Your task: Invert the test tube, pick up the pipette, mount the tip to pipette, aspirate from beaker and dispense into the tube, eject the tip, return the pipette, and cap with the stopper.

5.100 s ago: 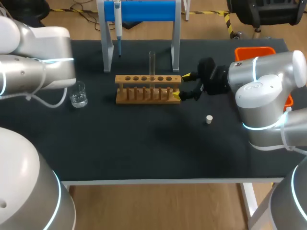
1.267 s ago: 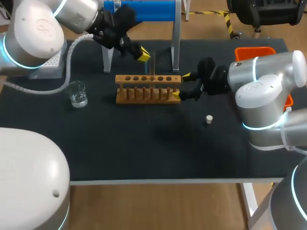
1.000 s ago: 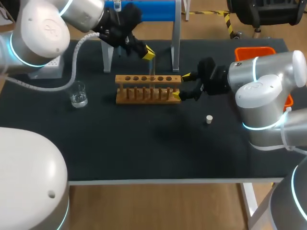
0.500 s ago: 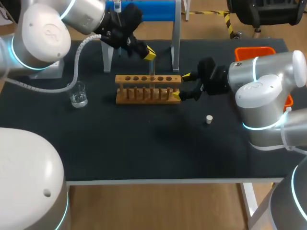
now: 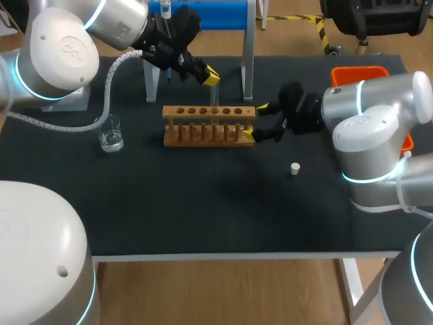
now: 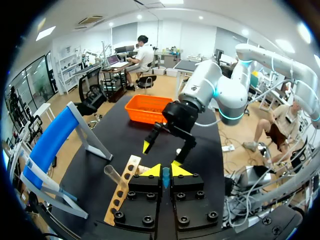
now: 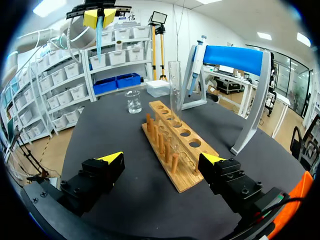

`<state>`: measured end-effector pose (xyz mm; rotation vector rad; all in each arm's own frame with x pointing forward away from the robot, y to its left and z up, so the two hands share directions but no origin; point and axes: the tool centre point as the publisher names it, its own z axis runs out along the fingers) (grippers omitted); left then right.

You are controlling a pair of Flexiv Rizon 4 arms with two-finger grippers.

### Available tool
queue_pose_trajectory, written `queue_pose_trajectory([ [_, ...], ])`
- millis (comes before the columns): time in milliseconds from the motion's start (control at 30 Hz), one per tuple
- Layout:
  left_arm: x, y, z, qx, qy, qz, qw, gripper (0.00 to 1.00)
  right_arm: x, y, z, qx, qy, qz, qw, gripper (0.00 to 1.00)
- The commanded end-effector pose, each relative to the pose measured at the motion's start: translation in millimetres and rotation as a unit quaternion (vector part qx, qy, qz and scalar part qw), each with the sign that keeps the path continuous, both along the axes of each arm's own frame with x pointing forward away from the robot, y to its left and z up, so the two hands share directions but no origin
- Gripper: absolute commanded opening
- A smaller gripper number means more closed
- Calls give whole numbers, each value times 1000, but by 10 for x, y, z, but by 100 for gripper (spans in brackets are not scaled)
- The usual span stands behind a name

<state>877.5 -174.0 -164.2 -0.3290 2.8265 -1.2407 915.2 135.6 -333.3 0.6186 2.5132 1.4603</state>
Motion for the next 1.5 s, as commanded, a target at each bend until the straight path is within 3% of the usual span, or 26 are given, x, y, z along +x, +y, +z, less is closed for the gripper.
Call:
queue_pose_trajectory([
  [33,0,4,14,2,2,0,1000,0,-151,-205,167,30,-6,0,1000,100],
  [300,0,4,14,2,2,0,1000,0,-372,-312,486,81,-25,30,996,100],
  [733,0,4,14,2,2,0,1000,0,-574,-213,992,160,-60,112,979,100],
  [1100,0,4,14,2,2,0,1000,0,-644,125,1112,203,-90,204,954,100],
  [1500,0,4,14,2,2,0,1000,0,-555,481,1210,221,-89,225,945,100],
])
